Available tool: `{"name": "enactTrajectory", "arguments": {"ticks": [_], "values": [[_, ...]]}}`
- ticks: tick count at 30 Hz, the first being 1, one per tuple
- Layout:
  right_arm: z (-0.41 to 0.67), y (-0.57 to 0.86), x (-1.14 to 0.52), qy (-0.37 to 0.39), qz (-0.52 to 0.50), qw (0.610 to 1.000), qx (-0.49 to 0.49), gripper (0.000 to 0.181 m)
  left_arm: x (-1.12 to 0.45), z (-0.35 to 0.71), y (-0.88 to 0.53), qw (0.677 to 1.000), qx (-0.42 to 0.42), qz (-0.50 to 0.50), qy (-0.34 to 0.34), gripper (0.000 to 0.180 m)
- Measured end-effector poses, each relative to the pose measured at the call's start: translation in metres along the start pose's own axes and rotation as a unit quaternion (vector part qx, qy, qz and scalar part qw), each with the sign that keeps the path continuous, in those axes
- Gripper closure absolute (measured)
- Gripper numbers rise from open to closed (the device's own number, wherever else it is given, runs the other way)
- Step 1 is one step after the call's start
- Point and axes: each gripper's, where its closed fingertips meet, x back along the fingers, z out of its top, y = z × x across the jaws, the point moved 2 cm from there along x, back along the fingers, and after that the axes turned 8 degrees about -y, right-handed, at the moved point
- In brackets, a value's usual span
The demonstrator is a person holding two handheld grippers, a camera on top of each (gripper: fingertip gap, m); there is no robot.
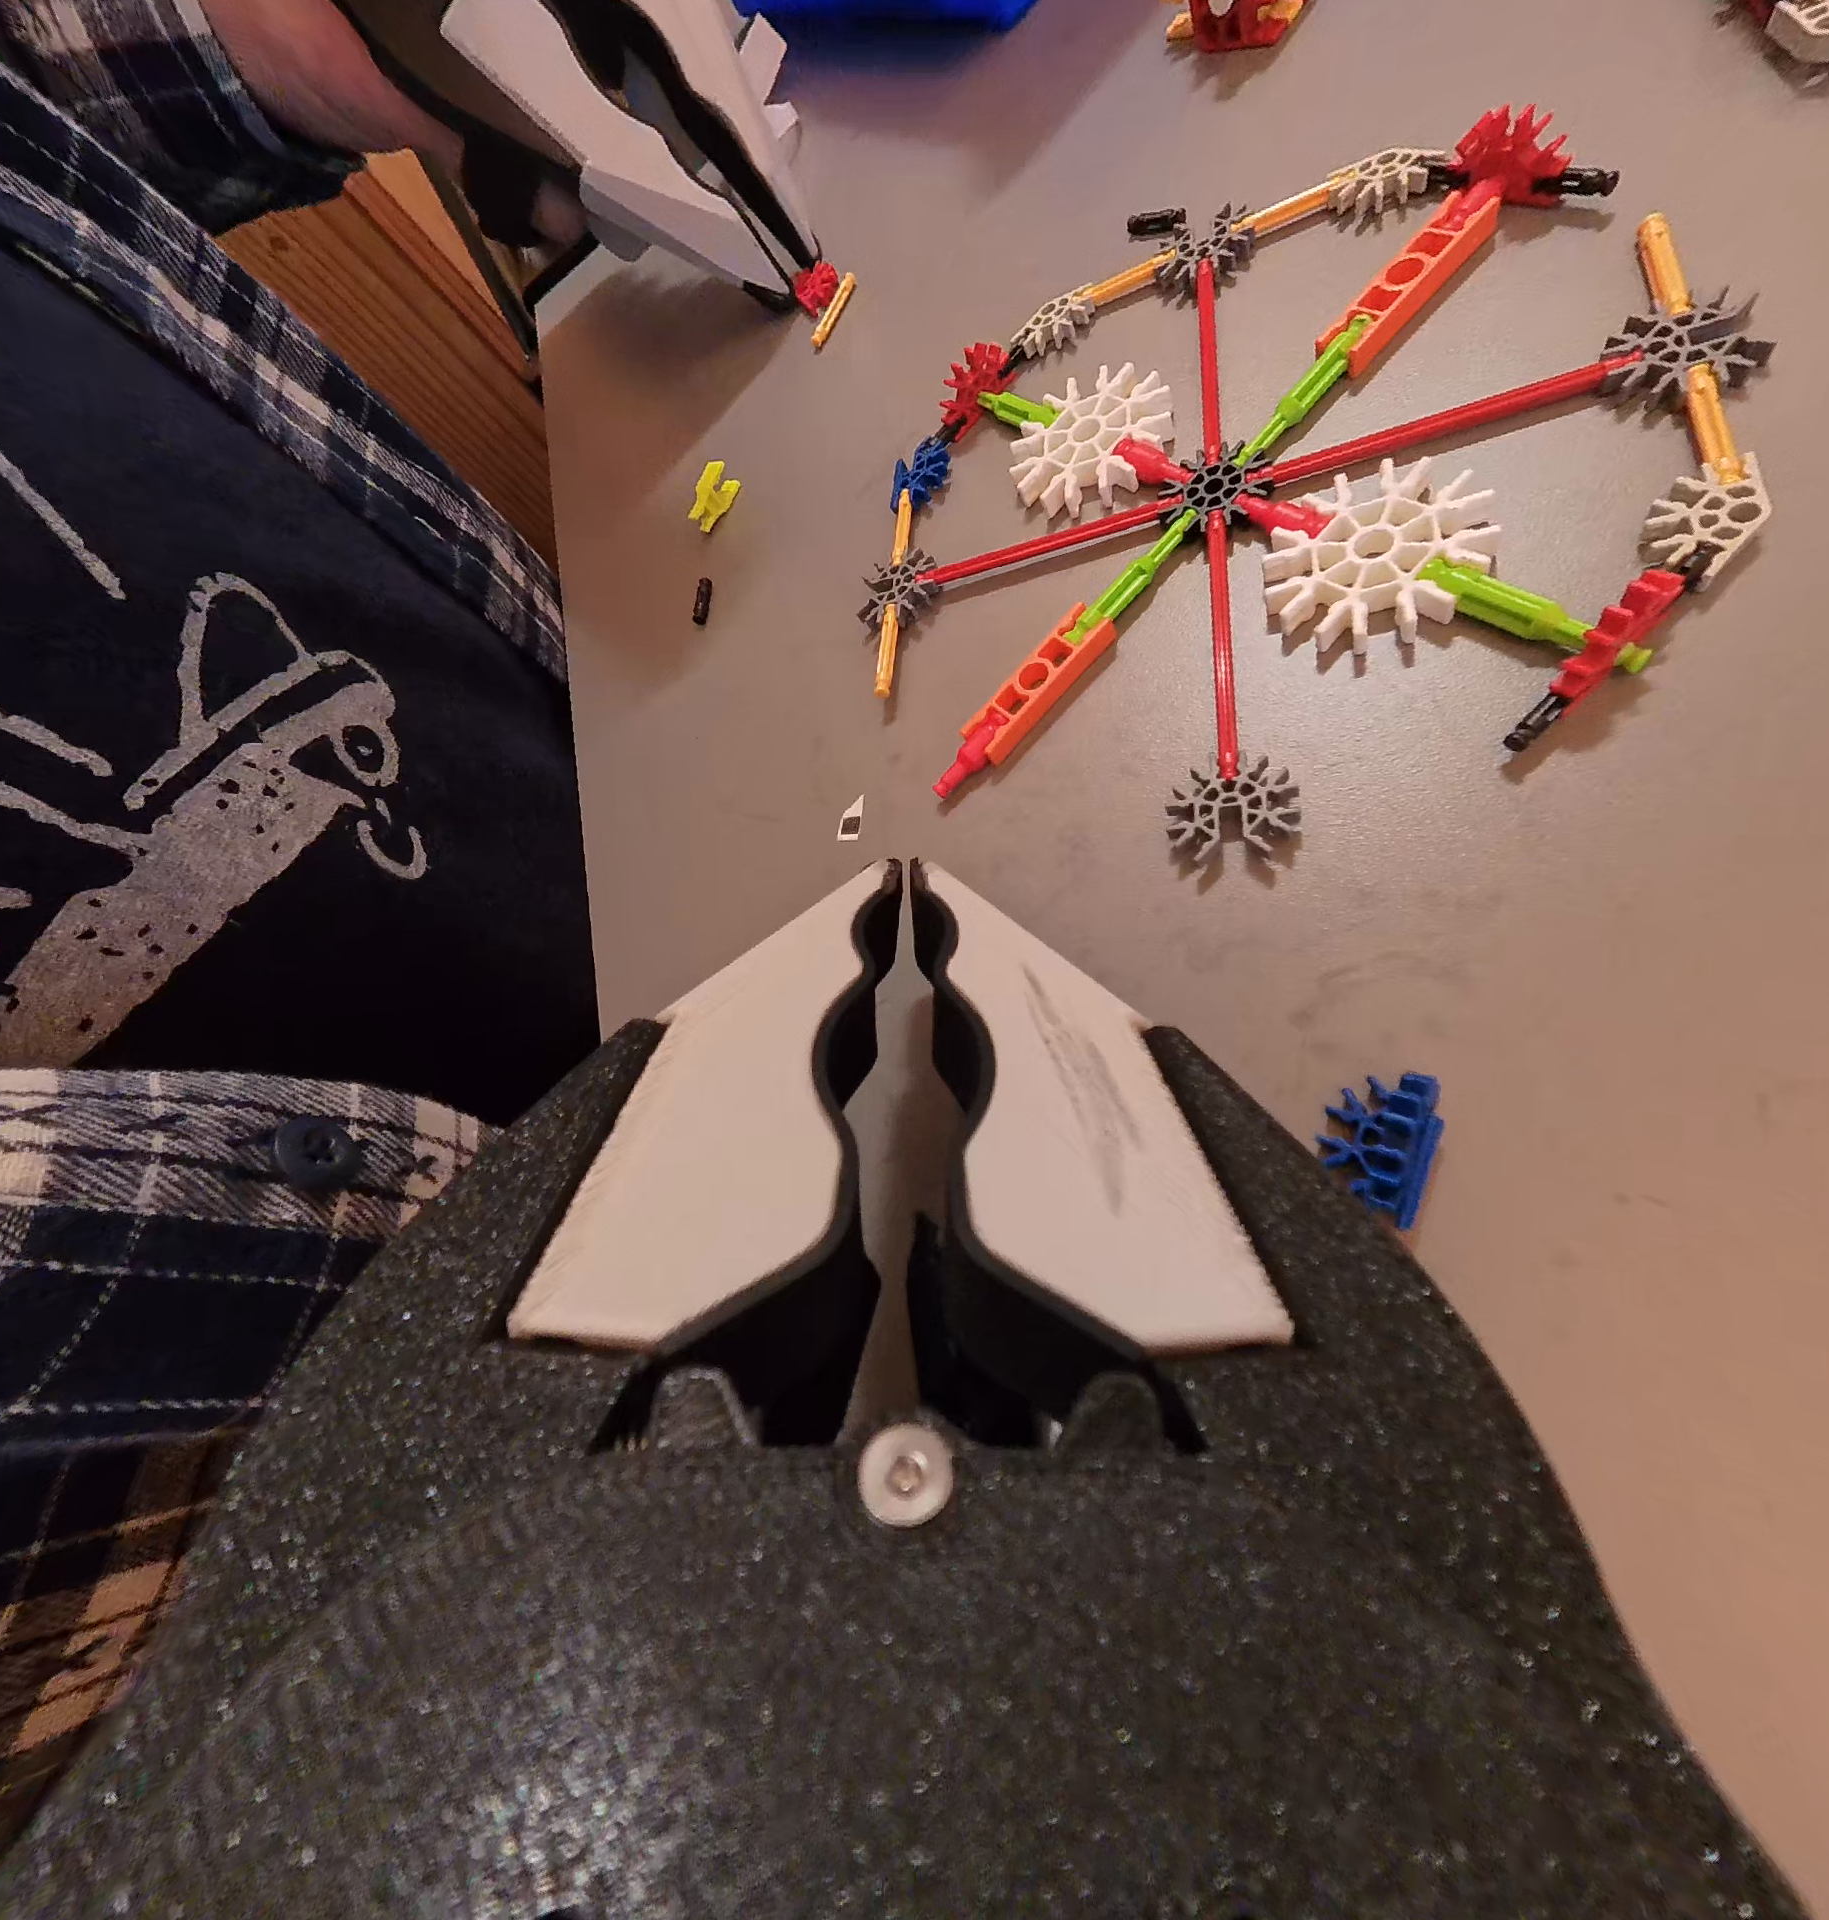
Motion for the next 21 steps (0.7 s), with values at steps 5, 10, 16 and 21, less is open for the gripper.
{"name": "enactTrajectory", "arguments": {"ticks": [5, 10, 16, 21], "values": [[0.000, -0.001, 0.000, -0.001, 0.002, 1.000, 0.001, 0.180, 0.001, 0.000, 0.000, 1.000, 0.005, 0.014, 0.008, 0.172], [0.000, -0.001, 0.001, 0.003, 0.002, 1.000, 0.003, 0.180, 0.002, -0.002, 0.001, 1.000, 0.009, 0.017, 0.007, 0.172], [0.001, -0.002, 0.003, 0.010, 0.003, 1.000, 0.005, 0.180, 0.011, 0.002, 0.002, 0.999, 0.021, 0.027, 0.021, 0.180], [0.002, -0.002, 0.005, 0.016, 0.002, 1.000, 0.007, 0.180, 0.016, 0.011, 0.009, 0.999, 0.016, 0.021, 0.030, 0.180]]}}
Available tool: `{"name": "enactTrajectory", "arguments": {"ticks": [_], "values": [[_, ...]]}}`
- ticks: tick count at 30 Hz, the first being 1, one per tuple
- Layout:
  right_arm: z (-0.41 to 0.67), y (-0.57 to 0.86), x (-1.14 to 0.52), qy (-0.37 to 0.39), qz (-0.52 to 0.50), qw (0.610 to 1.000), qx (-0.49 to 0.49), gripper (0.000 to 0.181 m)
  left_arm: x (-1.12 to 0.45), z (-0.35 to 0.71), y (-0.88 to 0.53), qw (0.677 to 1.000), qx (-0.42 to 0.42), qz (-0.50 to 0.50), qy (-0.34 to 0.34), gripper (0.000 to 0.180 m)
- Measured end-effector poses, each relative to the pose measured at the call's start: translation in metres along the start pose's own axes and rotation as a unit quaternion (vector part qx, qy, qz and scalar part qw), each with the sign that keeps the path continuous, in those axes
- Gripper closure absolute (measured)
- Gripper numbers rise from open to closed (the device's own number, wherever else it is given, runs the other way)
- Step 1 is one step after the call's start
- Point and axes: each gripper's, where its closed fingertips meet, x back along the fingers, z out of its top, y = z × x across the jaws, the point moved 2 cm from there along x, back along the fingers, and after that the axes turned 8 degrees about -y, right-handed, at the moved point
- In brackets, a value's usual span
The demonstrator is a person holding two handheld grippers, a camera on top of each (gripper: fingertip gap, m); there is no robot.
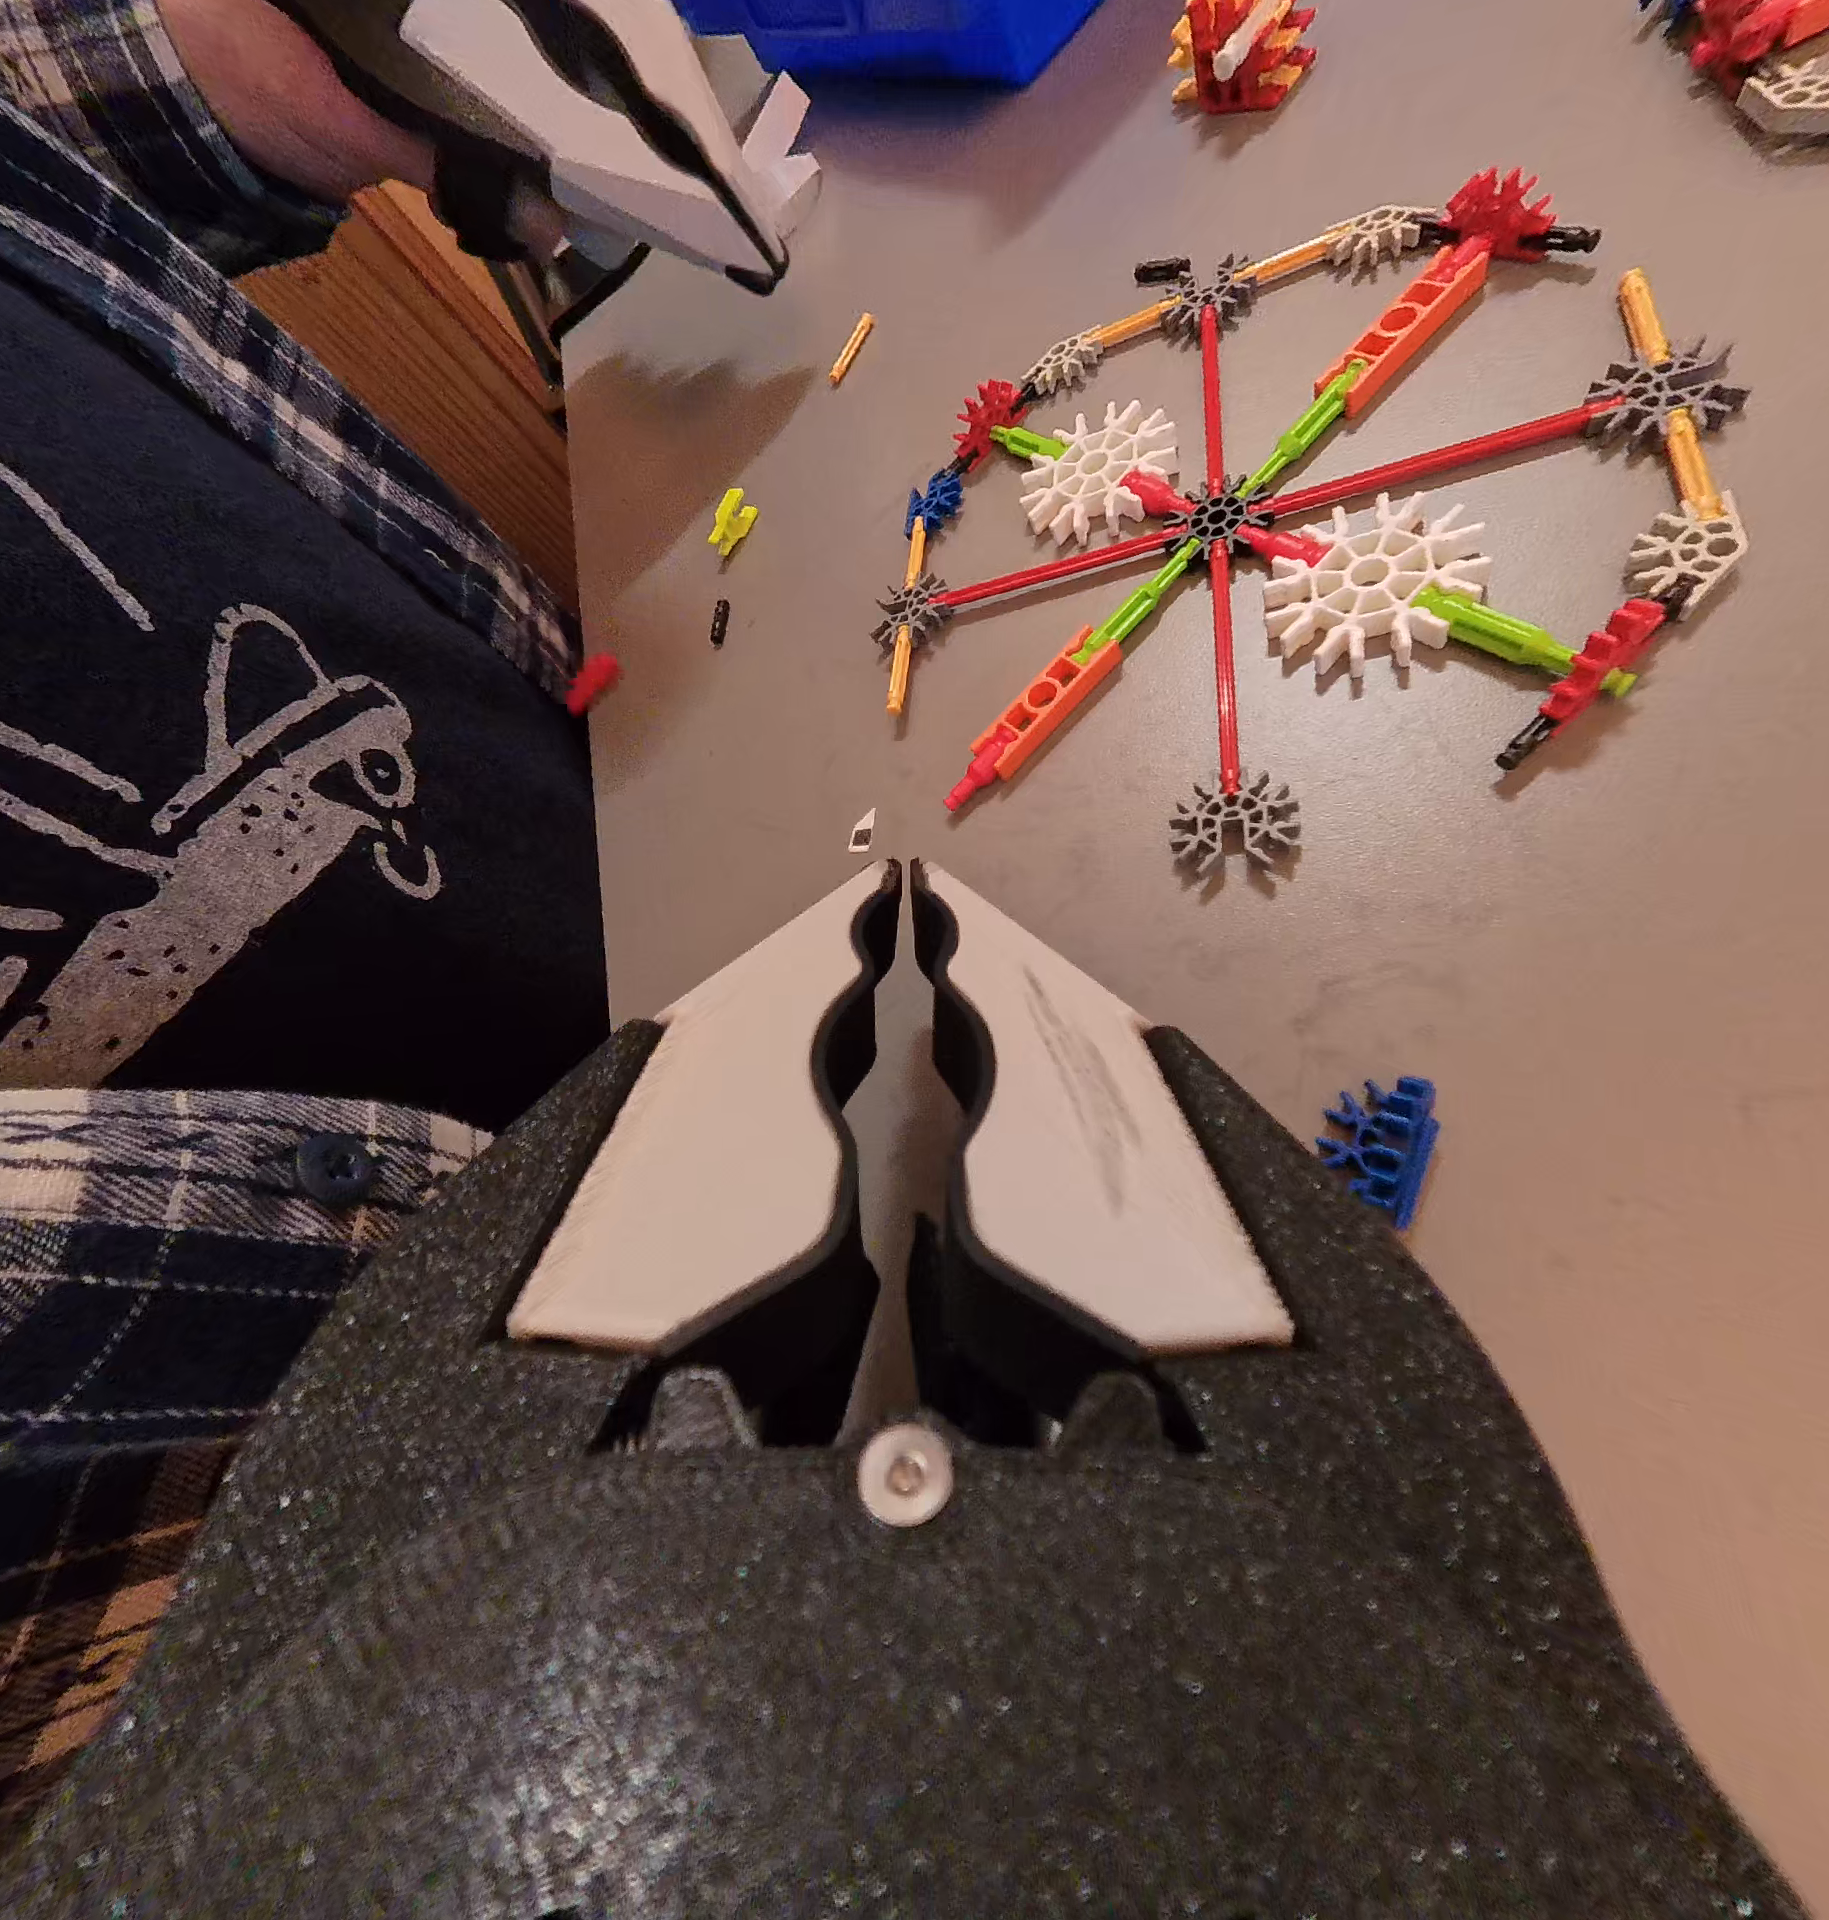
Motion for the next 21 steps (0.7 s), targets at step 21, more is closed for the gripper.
{"name": "enactTrajectory", "arguments": {"ticks": [21], "values": [[-0.020, -0.012, 0.004, -0.020, -0.038, 0.999, 0.020, 0.176, -0.021, 0.054, 0.130, 0.968, -0.168, -0.181, 0.051, 0.161]]}}
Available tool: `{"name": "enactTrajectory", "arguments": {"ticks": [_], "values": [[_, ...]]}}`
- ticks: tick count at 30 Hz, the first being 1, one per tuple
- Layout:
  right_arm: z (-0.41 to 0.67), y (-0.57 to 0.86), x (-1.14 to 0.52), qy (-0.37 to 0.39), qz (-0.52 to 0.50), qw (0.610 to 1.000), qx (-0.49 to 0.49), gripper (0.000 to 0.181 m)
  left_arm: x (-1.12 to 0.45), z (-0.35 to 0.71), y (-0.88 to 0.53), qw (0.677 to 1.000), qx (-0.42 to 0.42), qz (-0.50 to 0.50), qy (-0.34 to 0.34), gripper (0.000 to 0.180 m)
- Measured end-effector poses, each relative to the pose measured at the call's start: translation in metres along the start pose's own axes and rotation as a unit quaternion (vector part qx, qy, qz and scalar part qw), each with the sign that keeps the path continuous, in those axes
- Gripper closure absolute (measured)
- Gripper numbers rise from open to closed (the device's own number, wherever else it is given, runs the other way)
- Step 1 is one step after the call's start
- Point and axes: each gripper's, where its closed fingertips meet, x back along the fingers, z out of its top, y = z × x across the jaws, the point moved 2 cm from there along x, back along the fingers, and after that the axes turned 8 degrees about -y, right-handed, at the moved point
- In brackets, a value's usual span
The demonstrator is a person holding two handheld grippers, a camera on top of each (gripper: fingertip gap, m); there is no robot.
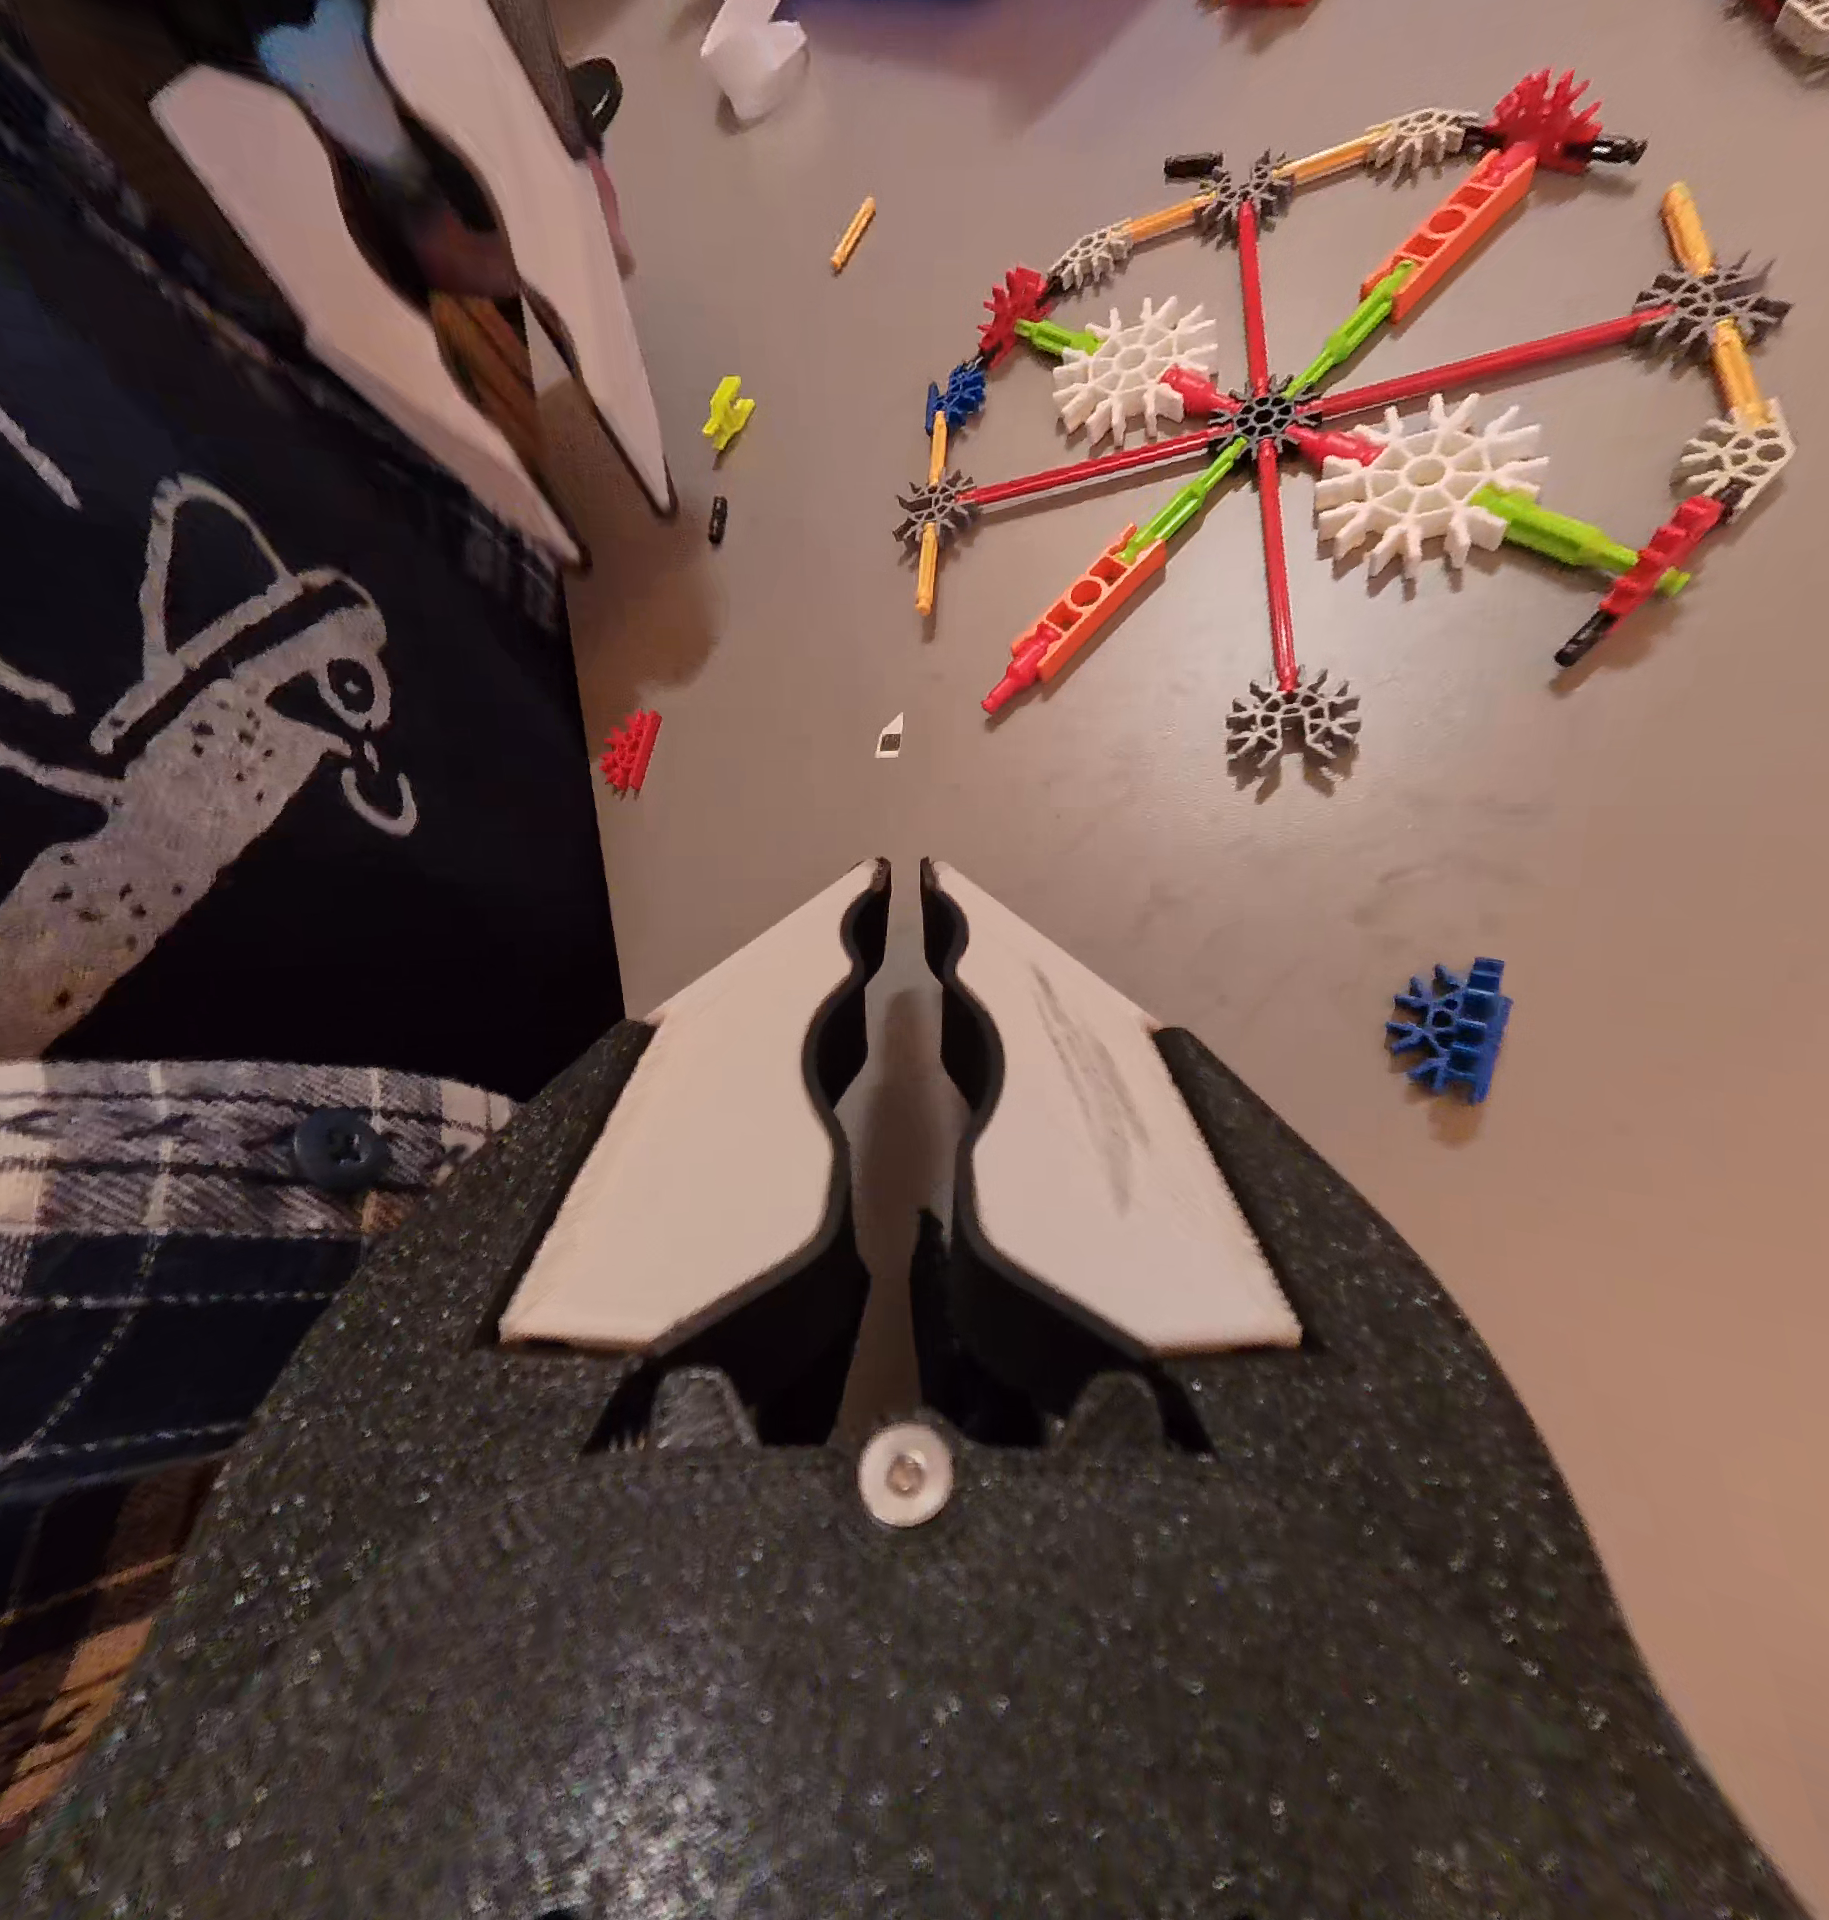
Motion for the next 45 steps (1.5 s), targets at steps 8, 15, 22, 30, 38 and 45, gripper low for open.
{"name": "enactTrajectory", "arguments": {"ticks": [8, 15, 22, 30, 38, 45], "values": [[0.002, -0.004, 0.005, 0.015, 0.023, 1.000, 0.004, 0.176, -0.034, 0.010, 0.023, 0.998, -0.054, -0.015, -0.025, 0.156], [0.001, -0.009, 0.004, 0.011, 0.027, 0.999, 0.020, 0.176, -0.039, 0.012, 0.023, 0.999, -0.035, 0.023, -0.018, 0.167], [0.000, -0.010, 0.003, 0.006, 0.023, 0.999, 0.031, 0.176, -0.044, 0.022, 0.011, 0.997, 0.001, 0.071, -0.011, 0.168], [-0.002, -0.010, 0.001, -0.001, -0.009, 0.999, 0.050, 0.176, -0.055, 0.049, -0.005, 0.995, 0.001, 0.098, 0.007, 0.168], [-0.001, -0.027, -0.019, -0.037, -0.025, 0.994, 0.103, 0.170, -0.045, 0.039, -0.010, 0.993, 0.025, 0.112, 0.000, 0.155], [0.004, -0.028, -0.041, -0.077, -0.048, 0.988, 0.128, 0.162, -0.051, 0.039, -0.011, 0.992, 0.022, 0.121, -0.004, 0.157]]}}
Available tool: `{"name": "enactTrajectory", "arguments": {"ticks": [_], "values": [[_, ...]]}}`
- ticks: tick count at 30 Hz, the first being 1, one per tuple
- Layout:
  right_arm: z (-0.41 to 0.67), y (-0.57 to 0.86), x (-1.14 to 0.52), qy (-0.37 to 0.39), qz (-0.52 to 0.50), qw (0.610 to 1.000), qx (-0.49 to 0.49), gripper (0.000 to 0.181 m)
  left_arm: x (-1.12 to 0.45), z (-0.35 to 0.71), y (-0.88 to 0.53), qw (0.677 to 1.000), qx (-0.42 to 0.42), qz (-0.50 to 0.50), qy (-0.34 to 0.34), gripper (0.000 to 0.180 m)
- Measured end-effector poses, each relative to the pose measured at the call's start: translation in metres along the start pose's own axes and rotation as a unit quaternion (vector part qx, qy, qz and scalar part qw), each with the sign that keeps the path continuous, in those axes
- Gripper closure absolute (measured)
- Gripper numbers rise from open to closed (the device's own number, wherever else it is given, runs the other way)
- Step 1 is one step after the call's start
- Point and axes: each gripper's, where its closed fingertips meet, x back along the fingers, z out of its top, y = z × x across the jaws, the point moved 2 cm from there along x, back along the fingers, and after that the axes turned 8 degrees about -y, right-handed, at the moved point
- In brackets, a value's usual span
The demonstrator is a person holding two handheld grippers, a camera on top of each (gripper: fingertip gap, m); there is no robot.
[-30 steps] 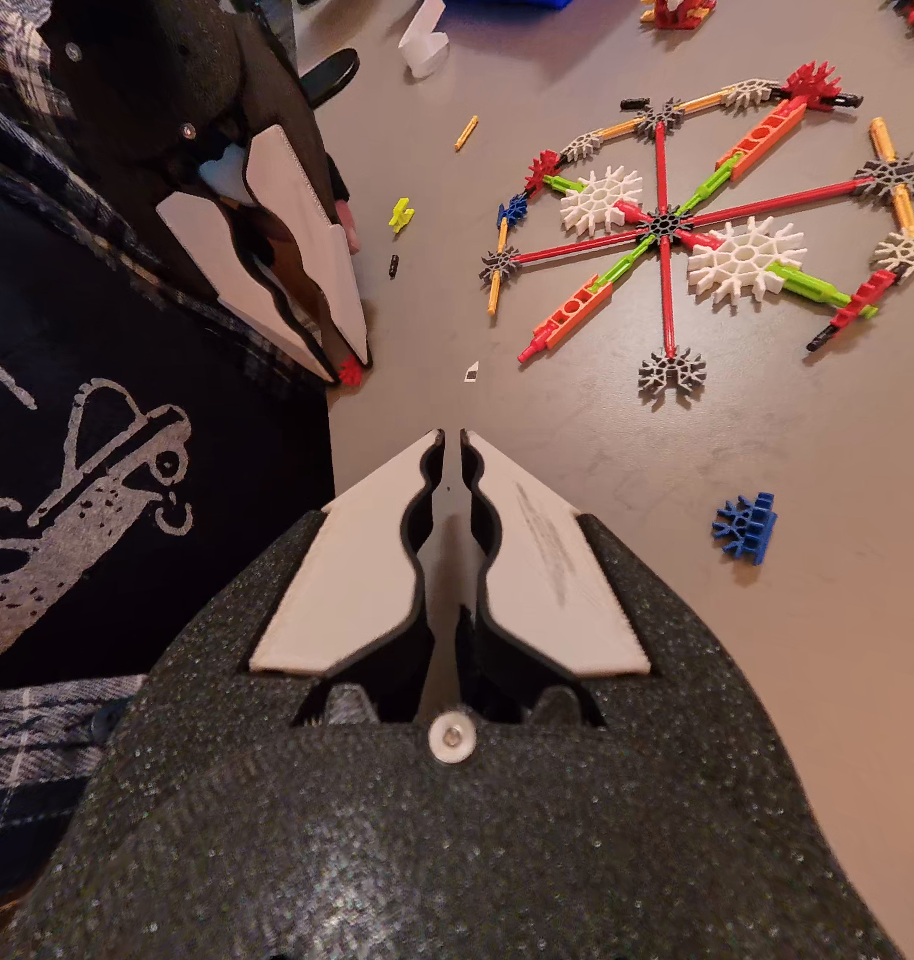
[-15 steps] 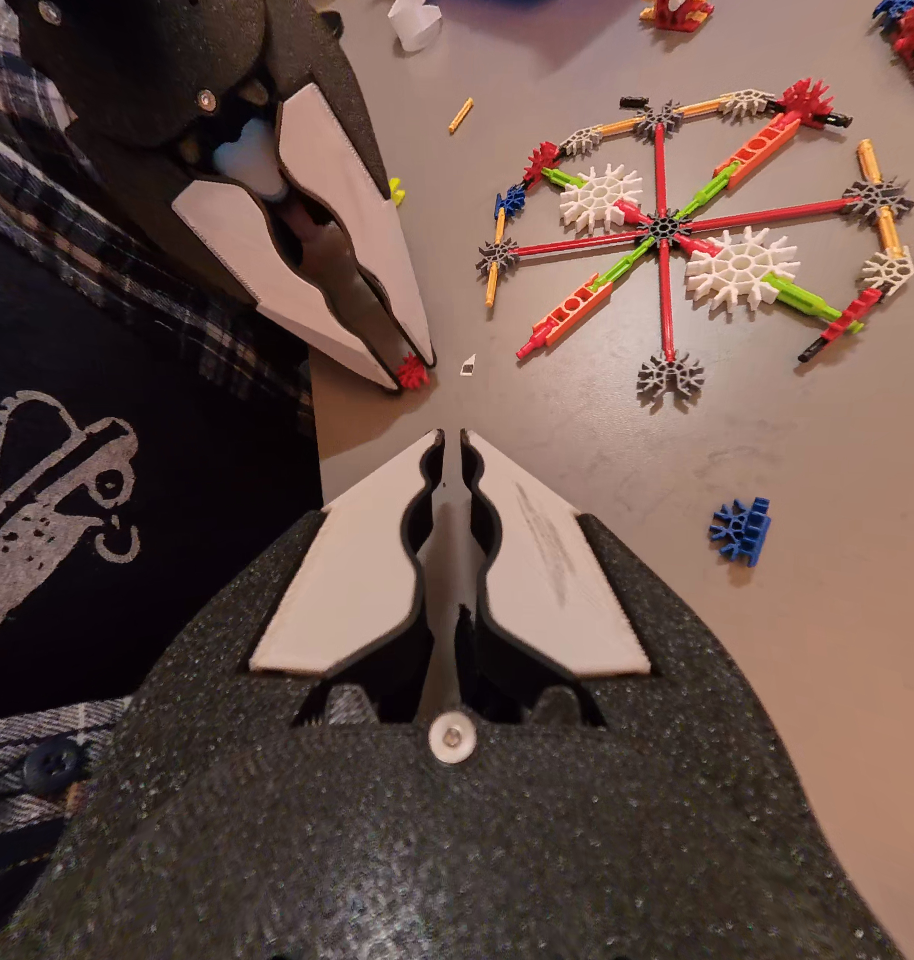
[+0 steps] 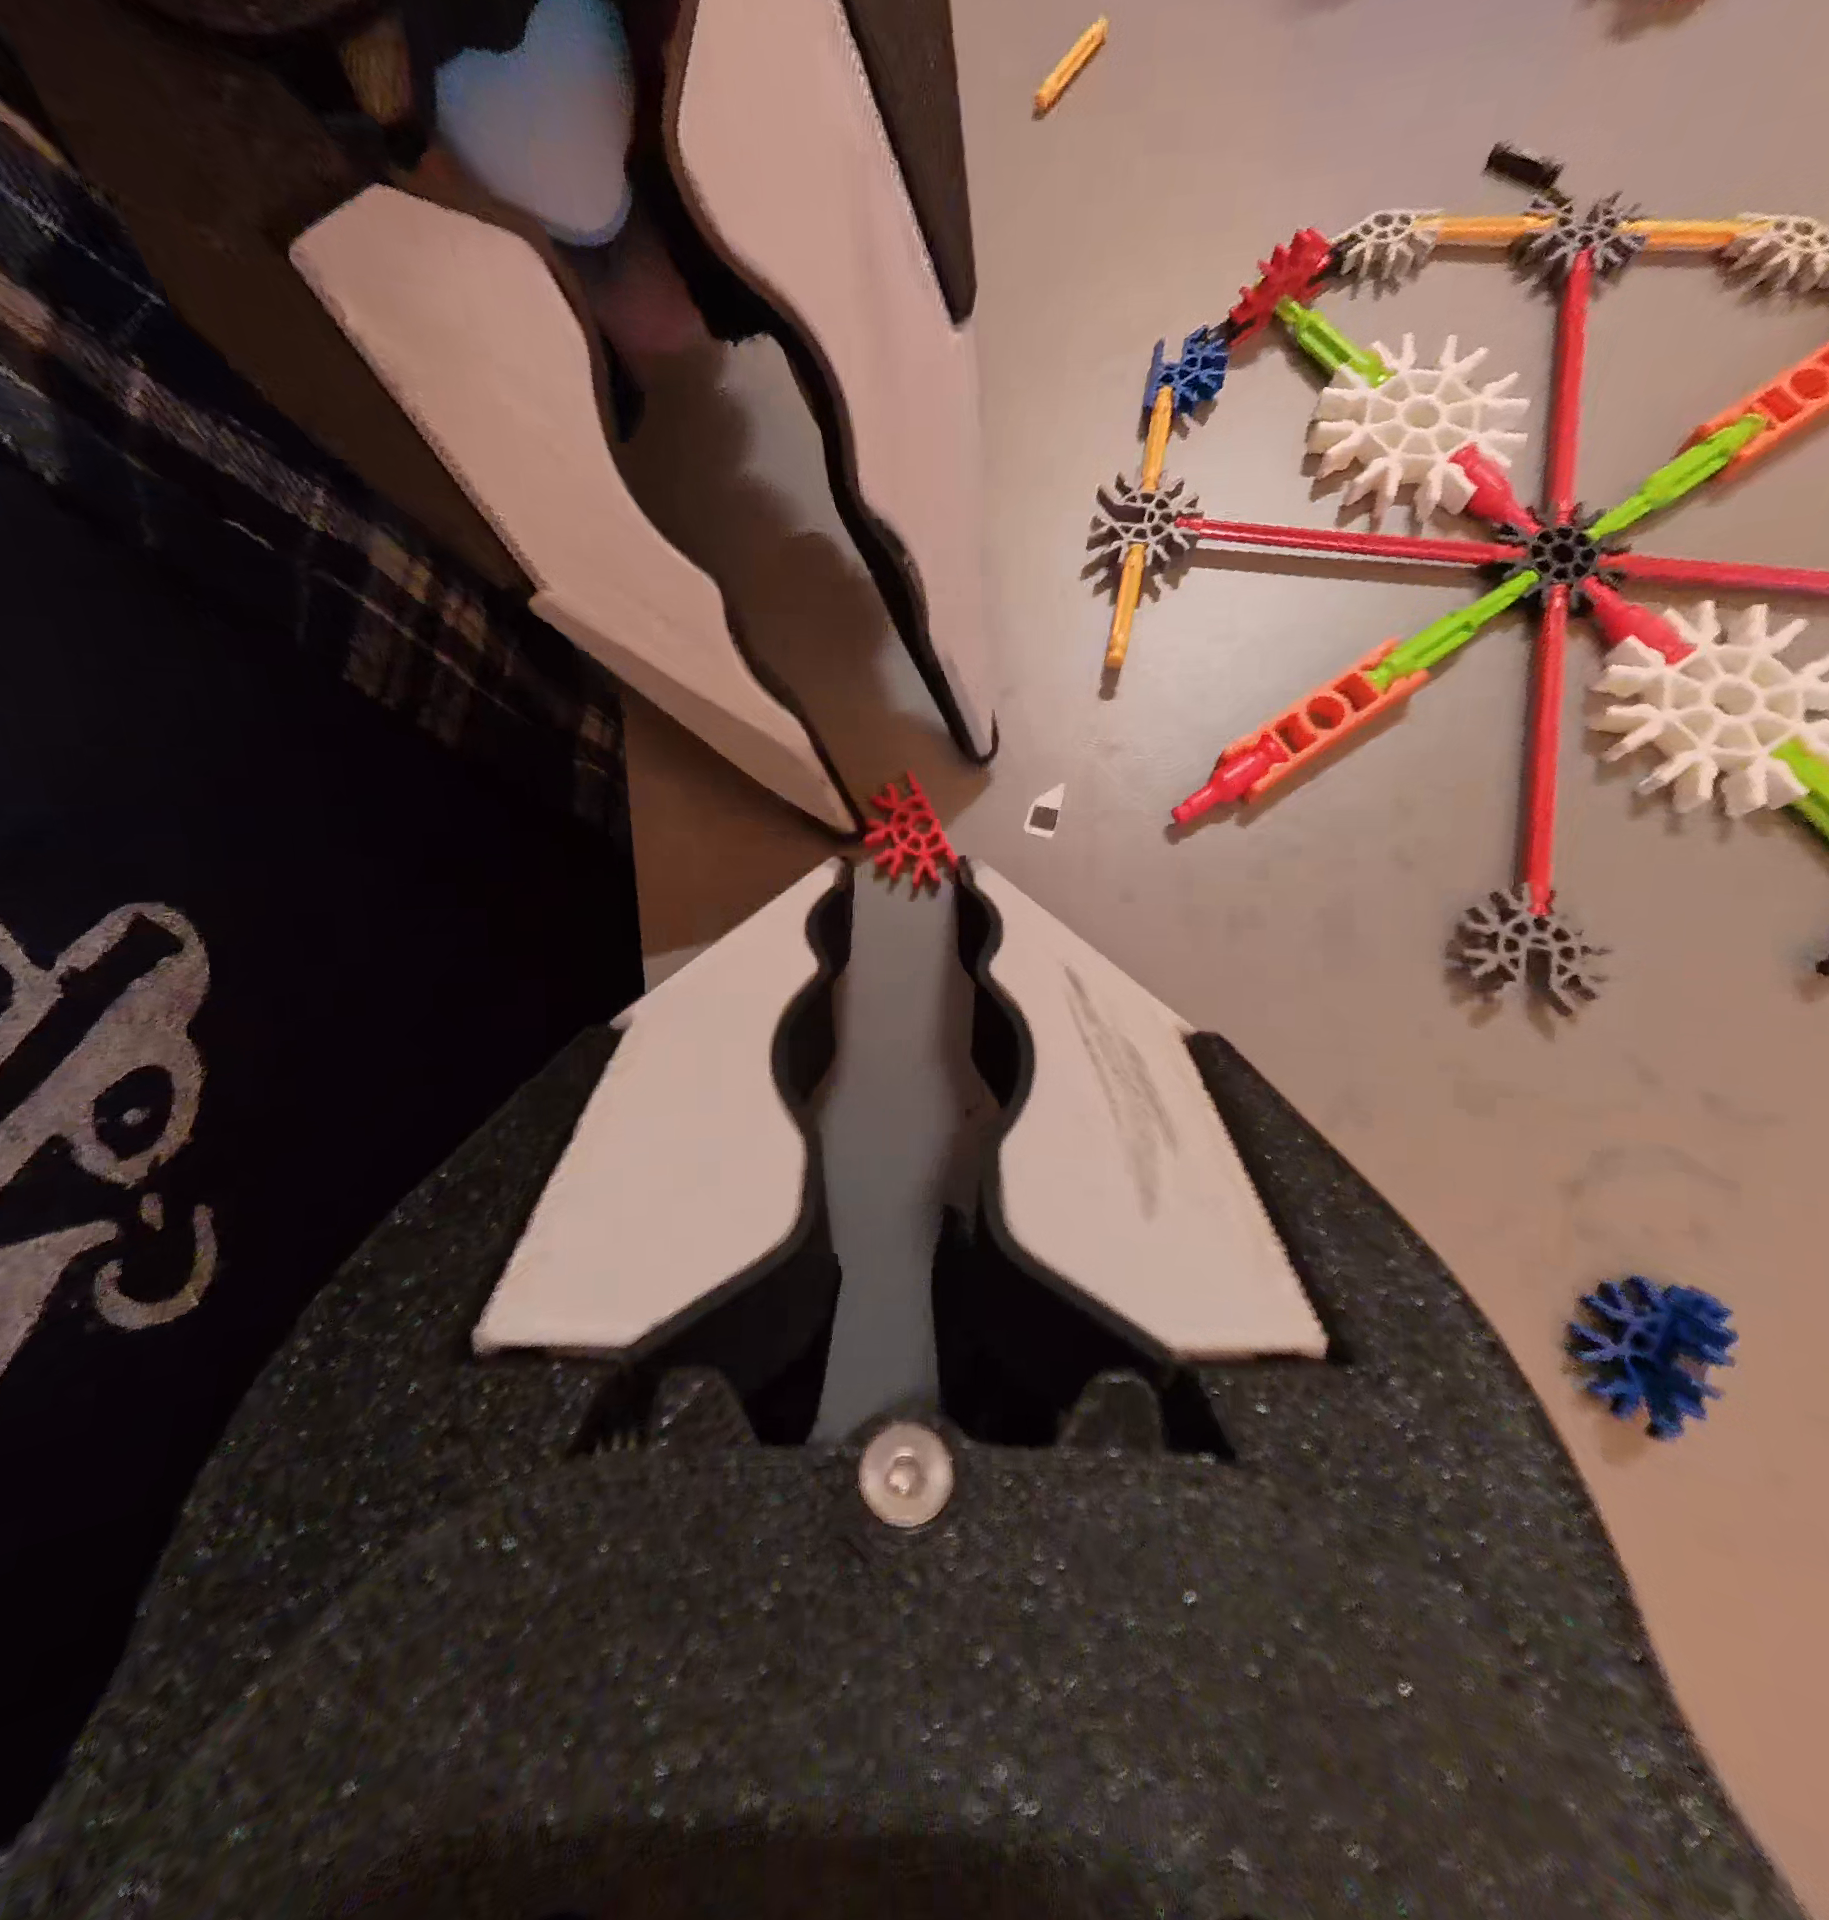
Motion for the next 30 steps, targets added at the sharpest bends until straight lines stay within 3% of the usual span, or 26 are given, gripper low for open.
{"name": "enactTrajectory", "arguments": {"ticks": [16, 23, 30], "values": [[-0.005, -0.023, 0.002, 0.005, 0.021, 1.000, -0.004, 0.166, -0.003, 0.007, -0.018, 0.999, -0.025, 0.039, -0.008, 0.164], [-0.002, -0.005, 0.014, 0.035, -0.012, 0.999, -0.014, 0.165, 0.010, -0.005, -0.006, 1.000, 0.024, 0.006, -0.003, 0.164], [0.003, 0.004, 0.001, 0.000, -0.016, 1.000, 0.027, 0.164, 0.001, -0.001, 0.007, 0.999, 0.039, -0.016, -0.001, 0.170]]}}
